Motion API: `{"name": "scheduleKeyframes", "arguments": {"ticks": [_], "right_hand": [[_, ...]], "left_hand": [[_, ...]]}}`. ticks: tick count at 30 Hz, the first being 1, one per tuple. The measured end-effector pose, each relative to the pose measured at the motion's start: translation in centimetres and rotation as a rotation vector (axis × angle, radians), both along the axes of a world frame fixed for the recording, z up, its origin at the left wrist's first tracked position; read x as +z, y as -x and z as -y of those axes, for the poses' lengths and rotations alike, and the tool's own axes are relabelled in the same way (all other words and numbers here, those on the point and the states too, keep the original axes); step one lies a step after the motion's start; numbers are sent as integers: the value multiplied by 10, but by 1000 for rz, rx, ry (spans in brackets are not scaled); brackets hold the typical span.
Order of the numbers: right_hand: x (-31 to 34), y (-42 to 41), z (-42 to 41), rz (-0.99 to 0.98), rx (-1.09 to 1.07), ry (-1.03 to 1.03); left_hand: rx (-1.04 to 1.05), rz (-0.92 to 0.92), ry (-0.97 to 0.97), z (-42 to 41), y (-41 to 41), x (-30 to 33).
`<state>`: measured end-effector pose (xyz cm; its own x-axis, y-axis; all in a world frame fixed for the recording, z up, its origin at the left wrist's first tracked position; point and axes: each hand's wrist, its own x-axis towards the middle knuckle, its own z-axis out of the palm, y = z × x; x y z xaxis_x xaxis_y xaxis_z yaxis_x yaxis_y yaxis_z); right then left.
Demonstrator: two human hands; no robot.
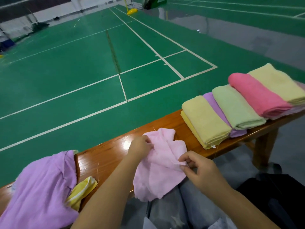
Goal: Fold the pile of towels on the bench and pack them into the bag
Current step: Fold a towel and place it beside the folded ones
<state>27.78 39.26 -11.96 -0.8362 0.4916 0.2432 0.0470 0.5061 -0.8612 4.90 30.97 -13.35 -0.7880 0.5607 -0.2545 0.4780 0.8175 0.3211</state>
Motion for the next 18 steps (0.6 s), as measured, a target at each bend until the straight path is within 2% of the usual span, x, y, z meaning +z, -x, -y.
{"name": "scheduleKeyframes", "arguments": {"ticks": [2, 4, 7, 9, 11, 13, 14, 16, 18], "right_hand": [[1, -1, -4, -2, -34, 13], [7, 1, -8, -17, -84, 50], [23, 10, -10, -54, -147, 92], [35, 17, -9, -58, -161, 180], [44, 23, -7, -69, -169, 226], [44, 27, -5, -81, -167, 246], [42, 28, -4, -60, -150, 254], [32, 31, -2, 34, -103, 230], [21, 32, -1, 130, -50, 193]], "left_hand": [[107, 30, -129, 5, 4, 5], [301, 144, -359, 14, 11, 16], [555, 477, -930, 32, 10, 48], [588, 678, -1287, 49, 4, 72], [605, 791, -1509, 68, -3, 84], [698, 832, -1564, 88, -12, 73], [764, 824, -1514, 98, -16, 60], [893, 753, -1256, 117, -25, 31], [966, 588, -877, 132, -33, 4]]}}
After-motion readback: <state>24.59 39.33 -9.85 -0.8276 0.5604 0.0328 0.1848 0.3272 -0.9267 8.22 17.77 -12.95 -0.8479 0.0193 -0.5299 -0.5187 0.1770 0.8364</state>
